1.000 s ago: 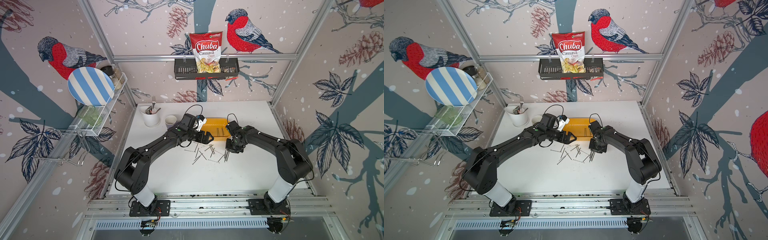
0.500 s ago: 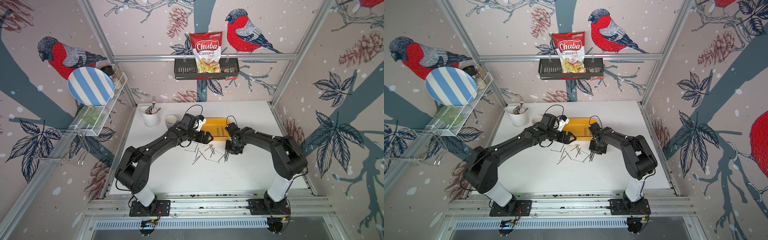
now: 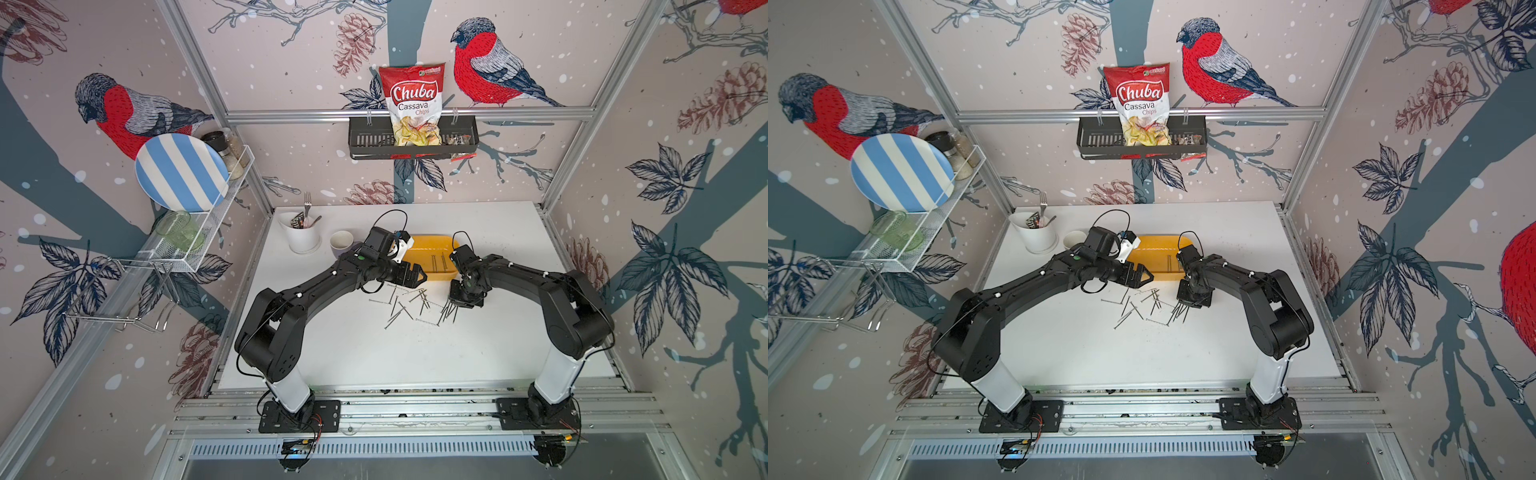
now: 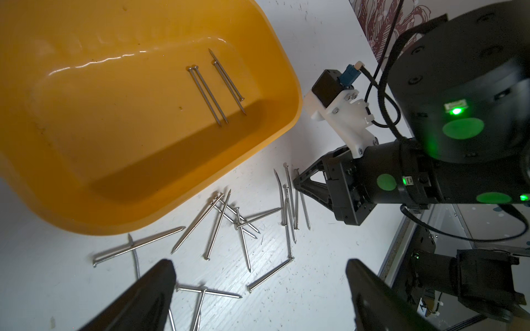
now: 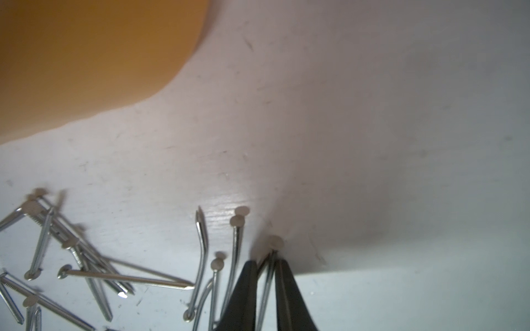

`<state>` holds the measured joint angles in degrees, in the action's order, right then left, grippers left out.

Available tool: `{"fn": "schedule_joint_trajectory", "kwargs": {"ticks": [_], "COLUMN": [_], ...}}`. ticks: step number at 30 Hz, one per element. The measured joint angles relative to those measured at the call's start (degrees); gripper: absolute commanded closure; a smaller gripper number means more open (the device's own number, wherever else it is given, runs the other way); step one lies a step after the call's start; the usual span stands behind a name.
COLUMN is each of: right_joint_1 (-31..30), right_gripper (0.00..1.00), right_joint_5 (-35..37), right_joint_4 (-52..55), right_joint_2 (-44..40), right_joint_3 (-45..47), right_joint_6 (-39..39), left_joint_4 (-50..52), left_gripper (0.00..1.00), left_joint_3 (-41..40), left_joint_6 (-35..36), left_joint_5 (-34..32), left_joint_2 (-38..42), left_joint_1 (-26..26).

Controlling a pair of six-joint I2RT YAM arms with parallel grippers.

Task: Put the nails on the desktop into the storage box
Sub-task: Pick up the nail from the center of the board.

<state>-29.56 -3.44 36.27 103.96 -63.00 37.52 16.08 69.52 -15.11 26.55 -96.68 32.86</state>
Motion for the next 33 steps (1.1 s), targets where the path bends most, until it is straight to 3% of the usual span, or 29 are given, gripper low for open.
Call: {"fn": "schedule_joint_trajectory", "kwargs": {"ticks": [17,25,33], "right_joint_1": [2.64,3.78,4.87], "right_gripper": [0.76,0.76,0.83], "right_joint_5": [0.48,0.68,0.44], "right_joint_4": [1.84,2.54,1.73], "right_joint_2": [1.38,2.54,2.25], "right_joint_3": [-2.62,-3.56,-2.54], "right_joint_6": [-0.61,-1.86,-2.91], "left_joint_4": [0.02,0.33,0.9], "left_gripper": [0.05,0.05,0.05], "left_joint_3": [1.66,2.05,1.86], "left_joint_6": [0.02,0.02,0.0], "left_joint_5": [0.28,0.24,0.26], "left_joint_2": [-1.73,-1.73,-1.66], "left_joint_1": [0.0,0.0,0.0]}}
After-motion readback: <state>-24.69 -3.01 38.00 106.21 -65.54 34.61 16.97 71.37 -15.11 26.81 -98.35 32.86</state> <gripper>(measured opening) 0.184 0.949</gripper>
